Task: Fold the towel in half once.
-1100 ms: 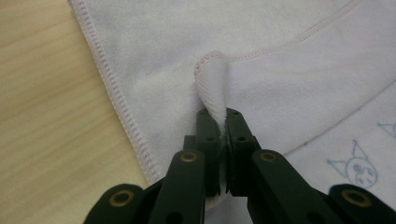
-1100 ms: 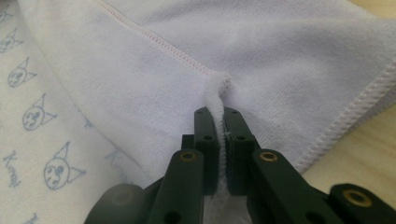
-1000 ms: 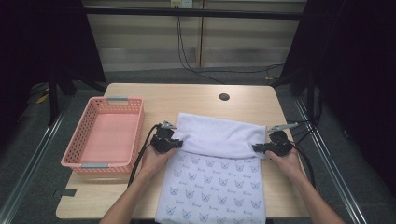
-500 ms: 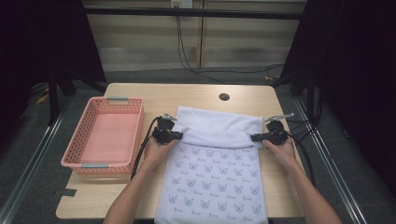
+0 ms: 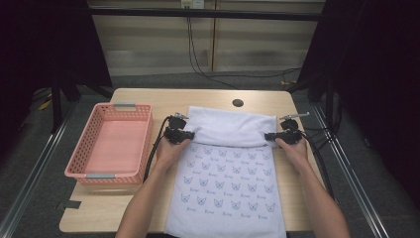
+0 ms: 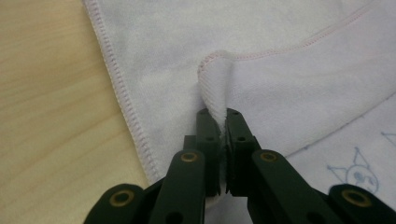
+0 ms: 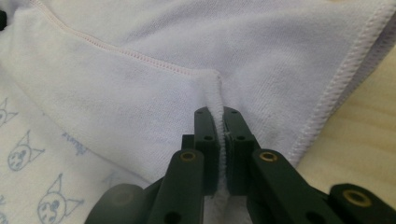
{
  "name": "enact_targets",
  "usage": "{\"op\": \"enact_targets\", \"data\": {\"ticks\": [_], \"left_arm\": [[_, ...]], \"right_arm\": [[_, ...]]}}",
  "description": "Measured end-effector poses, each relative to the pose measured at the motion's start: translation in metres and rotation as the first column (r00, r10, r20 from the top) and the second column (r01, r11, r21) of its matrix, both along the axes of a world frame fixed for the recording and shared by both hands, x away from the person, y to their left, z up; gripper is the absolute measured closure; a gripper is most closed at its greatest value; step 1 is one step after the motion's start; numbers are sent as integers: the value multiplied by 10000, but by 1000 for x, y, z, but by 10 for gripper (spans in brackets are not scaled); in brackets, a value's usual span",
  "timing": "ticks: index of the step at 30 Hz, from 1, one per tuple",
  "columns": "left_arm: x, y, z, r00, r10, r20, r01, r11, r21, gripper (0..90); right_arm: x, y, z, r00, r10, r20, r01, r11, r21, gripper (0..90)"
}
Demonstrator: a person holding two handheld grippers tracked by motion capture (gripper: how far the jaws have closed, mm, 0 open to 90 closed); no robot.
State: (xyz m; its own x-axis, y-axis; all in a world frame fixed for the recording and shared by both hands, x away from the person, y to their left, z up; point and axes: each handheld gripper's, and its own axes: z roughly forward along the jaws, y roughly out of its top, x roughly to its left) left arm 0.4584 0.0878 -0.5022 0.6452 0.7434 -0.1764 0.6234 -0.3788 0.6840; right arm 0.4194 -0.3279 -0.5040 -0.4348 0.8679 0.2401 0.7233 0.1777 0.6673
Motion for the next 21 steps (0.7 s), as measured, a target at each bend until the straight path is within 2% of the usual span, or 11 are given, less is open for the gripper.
{"op": "enact_targets", "data": {"ticks": [8,12,13,14,16,18,19,21], "left_arm": [[15,4,-4,9995,321,6,-320,9980,-547,865],[17,3,-2,9995,301,-80,-304,9989,-357,866],[16,3,-1,9993,345,-116,-350,9984,-455,866],[14,4,1,9997,210,-79,-213,9991,-362,866],[9,4,7,9995,271,186,-267,9994,-196,866],[6,5,13,9994,290,170,-278,9973,-676,866],[4,5,19,9996,62,290,-46,9985,-553,866],[0,7,29,9990,-81,450,121,9960,-886,865]], "right_arm": [[20,5,-2,9986,-483,199,484,9988,-57,864],[25,8,-1,9976,-601,332,606,9981,-125,865],[25,7,0,9976,-584,360,588,9982,-106,864],[25,6,1,9978,-506,427,511,9987,-91,864],[23,1,9,9965,-502,667,490,9986,197,865],[21,-6,23,9937,-405,1049,349,9979,547,865],[20,-8,28,9929,-381,1124,311,9975,627,865],[16,-12,43,9893,-276,1434,181,9976,668,865]]}}
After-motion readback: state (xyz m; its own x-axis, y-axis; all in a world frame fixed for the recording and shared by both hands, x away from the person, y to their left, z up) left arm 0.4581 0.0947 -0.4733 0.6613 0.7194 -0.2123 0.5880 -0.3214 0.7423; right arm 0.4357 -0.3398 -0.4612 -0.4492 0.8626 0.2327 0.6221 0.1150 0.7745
